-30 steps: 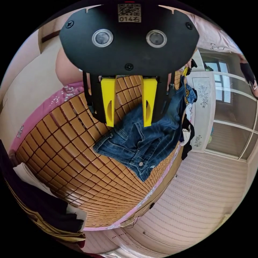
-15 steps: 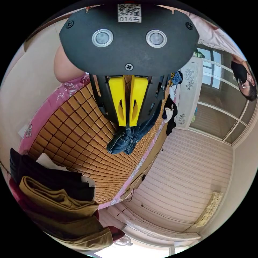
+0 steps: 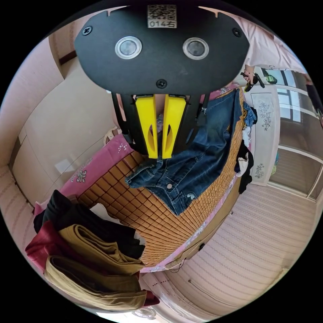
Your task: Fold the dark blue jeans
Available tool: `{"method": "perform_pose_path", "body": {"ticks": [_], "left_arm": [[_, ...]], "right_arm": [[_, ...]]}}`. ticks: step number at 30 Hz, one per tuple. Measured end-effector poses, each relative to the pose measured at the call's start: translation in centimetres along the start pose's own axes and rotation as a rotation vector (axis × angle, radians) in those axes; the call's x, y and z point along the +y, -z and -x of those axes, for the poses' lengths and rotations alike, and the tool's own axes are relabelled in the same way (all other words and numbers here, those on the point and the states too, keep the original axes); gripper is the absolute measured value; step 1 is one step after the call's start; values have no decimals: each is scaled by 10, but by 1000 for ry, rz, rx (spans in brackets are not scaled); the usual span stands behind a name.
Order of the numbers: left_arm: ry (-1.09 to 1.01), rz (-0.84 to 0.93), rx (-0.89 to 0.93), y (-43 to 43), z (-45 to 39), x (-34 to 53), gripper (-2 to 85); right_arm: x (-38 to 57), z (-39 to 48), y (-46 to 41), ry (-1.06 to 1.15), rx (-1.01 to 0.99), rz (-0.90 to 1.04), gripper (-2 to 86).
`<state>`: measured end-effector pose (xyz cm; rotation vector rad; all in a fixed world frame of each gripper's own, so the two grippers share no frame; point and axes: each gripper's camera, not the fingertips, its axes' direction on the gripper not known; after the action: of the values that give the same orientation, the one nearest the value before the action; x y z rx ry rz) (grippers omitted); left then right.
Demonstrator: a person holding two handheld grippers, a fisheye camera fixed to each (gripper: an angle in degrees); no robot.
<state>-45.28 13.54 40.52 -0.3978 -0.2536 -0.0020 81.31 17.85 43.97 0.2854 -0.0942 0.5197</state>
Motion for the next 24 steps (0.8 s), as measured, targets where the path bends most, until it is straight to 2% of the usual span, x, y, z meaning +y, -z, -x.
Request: {"method": "perform_pose_path", "body": {"ticks": [3,6,8,10,13,16,18,19,20,24], "left_arm": [[-261,-86,69,29,-88,-29,28],[-558,-125,221,30,-215,-65,58],[-754,-138,353,17,-331,-87,82],[-891,-96,456,-2,-423,-98,88],[-1080,75,583,-45,-569,-102,107],[-1227,77,489,-80,-678,-79,132],[-1248,162,416,-113,-723,-66,137],[-1256,294,356,-140,-744,-57,139],[-1264,422,315,-163,-757,-46,126],[-1287,409,307,-154,-756,-29,36]], "right_arm": [[5,-16,0,-68,-79,11,32],[9,-33,-7,-131,-130,46,67],[10,-37,-10,-119,-151,66,93],[10,-36,-10,-99,-138,87,92],[9,-35,-9,-83,-86,136,57],[11,-32,2,-61,-87,123,27],[13,-29,11,-48,-95,112,19],[14,-26,17,-34,-106,102,16],[15,-23,23,-20,-113,87,13],[10,-5,49,26,-147,4,7]]}}
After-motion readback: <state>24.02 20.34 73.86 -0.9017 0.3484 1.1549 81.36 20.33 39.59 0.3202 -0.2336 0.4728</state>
